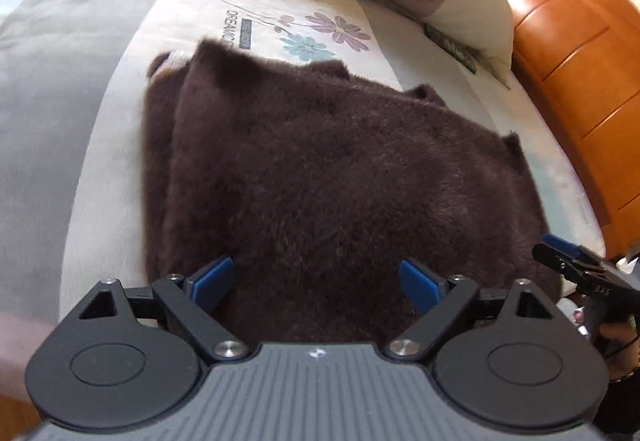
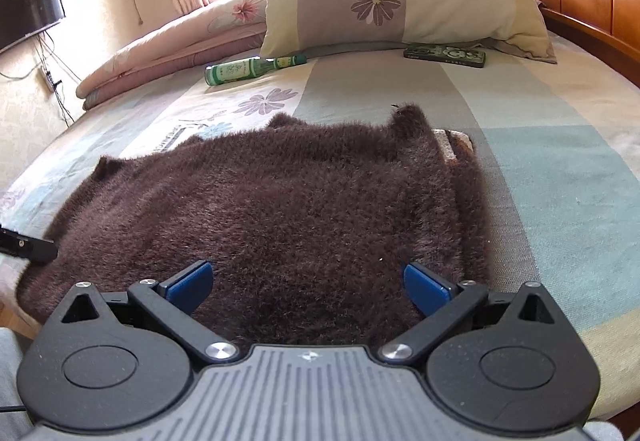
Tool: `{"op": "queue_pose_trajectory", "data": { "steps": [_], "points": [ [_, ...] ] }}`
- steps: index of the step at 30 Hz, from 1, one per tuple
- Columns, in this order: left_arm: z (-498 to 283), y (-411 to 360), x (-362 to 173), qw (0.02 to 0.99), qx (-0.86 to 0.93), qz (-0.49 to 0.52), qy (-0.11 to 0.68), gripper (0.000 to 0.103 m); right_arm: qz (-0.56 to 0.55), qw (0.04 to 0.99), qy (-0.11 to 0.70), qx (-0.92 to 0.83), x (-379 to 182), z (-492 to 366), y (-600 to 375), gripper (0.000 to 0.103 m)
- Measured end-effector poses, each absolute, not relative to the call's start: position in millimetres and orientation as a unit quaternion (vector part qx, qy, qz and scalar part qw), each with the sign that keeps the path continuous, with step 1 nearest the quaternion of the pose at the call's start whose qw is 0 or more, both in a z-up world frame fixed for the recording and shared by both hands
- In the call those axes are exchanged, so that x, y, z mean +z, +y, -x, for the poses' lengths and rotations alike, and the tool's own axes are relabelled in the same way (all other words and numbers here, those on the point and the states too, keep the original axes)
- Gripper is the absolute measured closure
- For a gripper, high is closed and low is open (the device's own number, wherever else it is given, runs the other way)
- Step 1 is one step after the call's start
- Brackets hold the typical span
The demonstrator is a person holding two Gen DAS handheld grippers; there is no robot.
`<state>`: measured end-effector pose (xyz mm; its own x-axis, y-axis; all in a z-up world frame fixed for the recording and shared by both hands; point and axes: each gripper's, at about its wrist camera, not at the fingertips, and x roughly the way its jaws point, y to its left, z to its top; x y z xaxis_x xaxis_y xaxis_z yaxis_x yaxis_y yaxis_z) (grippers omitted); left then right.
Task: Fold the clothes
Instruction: 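Pull both open grippers back above the folded sweater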
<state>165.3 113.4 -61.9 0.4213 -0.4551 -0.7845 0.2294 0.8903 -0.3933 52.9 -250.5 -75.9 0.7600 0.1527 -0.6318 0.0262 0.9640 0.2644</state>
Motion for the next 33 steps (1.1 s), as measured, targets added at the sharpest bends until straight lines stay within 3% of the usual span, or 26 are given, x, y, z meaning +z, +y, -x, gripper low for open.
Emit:
{"op": "queue_pose_trajectory", "data": {
  "steps": [6, 13, 18, 22, 29, 33],
  "points": [
    [-148, 99, -28, 0.850, -0.203, 0.109, 0.473, 0.012, -0.161, 0.925, 0.341, 0.045, -69, -43, -256, 0.000],
    [-139, 86, -66, 0.827, -0.165, 0.107, 0.526, 0.012, -0.165, 0.923, 0.343, 0.051, -70, -27, -261, 0.000],
    [-131, 71, -38, 0.859, -0.171, 0.069, 0.477, 0.011, -0.160, 0.934, 0.313, 0.065, -57, -21, -264, 0.000],
    [-130, 53, -27, 0.876, -0.168, 0.040, 0.450, 0.011, -0.176, 0.922, 0.339, 0.061, -74, -30, -270, 0.000],
    [-132, 42, -38, 0.875, -0.166, 0.027, 0.454, 0.011, -0.162, 0.926, 0.333, 0.074, -65, -32, -271, 0.000],
    [-136, 37, -37, 0.884, -0.155, 0.004, 0.442, 0.011, -0.149, 0.936, 0.310, 0.074, -53, -77, -274, 0.000]
  ]
}}
